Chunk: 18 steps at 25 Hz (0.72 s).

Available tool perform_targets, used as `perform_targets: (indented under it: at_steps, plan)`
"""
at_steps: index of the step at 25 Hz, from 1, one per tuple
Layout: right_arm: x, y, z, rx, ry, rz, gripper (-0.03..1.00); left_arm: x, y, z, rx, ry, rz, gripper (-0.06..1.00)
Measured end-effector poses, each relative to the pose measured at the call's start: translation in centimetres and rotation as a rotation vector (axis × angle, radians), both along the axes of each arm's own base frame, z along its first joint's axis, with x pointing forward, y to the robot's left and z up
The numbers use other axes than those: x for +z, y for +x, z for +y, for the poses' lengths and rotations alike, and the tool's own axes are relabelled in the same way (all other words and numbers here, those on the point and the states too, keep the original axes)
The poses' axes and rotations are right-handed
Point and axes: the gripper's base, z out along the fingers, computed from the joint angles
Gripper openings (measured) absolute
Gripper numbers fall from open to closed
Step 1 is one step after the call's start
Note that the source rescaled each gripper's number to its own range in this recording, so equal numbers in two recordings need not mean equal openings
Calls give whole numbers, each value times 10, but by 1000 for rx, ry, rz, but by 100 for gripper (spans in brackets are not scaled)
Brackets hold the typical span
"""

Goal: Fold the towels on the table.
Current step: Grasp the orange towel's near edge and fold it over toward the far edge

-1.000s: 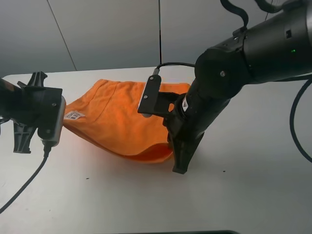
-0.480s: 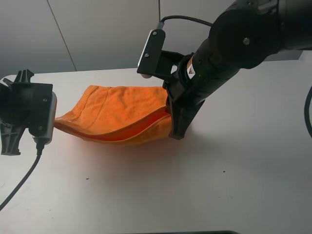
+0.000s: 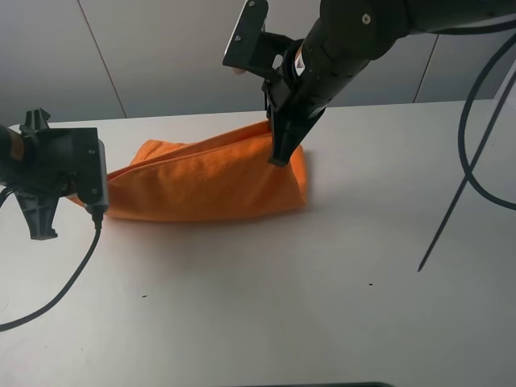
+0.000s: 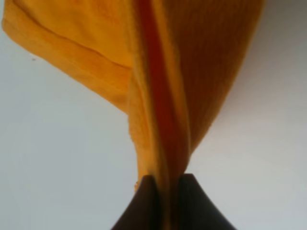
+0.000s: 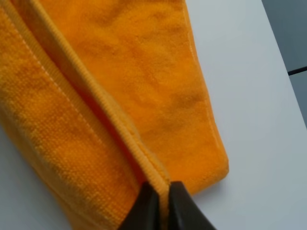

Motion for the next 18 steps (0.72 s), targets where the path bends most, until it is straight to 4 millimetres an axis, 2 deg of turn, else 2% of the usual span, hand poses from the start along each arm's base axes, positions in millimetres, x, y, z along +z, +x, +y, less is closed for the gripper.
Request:
perform_targets:
  at_steps: [7,15,18]
  plan:
    - [-10,9,-1,2,-34,-14,0,8,34,-2,15,64,-88,0]
    - [-26,17,-2,-4,-72,-8,0,2,52,-7,-20,90,-133,0]
    - [-26,17,-2,-10,-67,-13,0,-2,61,-8,-11,93,-152,0]
